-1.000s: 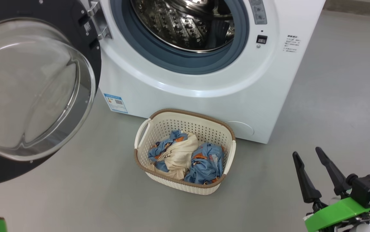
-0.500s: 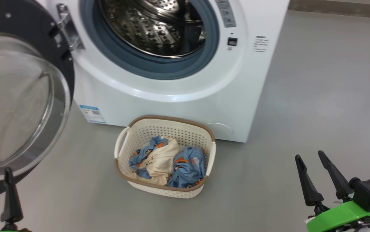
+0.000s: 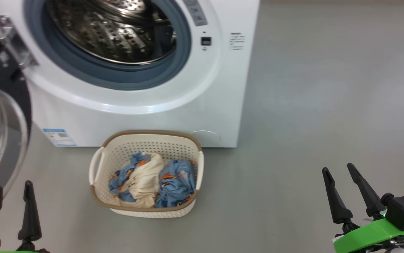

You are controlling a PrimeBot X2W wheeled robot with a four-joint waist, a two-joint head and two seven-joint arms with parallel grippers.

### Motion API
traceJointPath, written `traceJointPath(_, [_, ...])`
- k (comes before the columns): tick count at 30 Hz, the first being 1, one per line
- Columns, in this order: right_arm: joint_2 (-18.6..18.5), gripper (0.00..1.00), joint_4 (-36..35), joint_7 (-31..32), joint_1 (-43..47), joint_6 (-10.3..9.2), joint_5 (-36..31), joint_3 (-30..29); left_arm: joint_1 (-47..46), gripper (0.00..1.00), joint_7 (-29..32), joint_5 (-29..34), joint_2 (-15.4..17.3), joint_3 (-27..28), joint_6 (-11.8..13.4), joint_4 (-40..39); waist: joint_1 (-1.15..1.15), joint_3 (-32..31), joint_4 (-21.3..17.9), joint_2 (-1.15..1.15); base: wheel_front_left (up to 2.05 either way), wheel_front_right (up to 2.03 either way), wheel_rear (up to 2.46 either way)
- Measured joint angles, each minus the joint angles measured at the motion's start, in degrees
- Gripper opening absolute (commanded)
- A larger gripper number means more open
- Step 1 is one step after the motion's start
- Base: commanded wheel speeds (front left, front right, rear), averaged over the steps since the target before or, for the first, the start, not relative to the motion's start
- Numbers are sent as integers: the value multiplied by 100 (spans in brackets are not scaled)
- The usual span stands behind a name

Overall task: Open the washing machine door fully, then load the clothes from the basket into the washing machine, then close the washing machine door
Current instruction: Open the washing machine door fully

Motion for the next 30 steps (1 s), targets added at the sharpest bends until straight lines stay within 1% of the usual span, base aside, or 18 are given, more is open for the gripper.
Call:
traceJointPath(8, [46,100,-3,-1,-1,0,-1,-24,31,100,0,3,-15,-155,0,11,0,41,-439,0,0,0,0])
traceJointPath(15, [54,100,-11,-1,-1,0,-1,-42,71,100,0,-4,-90,-323,0,36,0,58,-720,0,0,0,0])
traceJointPath(23, [70,100,-29,-1,-1,1,-1,-122,72,100,0,-57,-154,-437,0,53,0,81,-921,0,0,0,0])
traceJointPath(30, [81,100,-30,0,0,0,-1,-126,73,100,0,-58,-177,-456,0,70,0,62,-995,0,0,0,0])
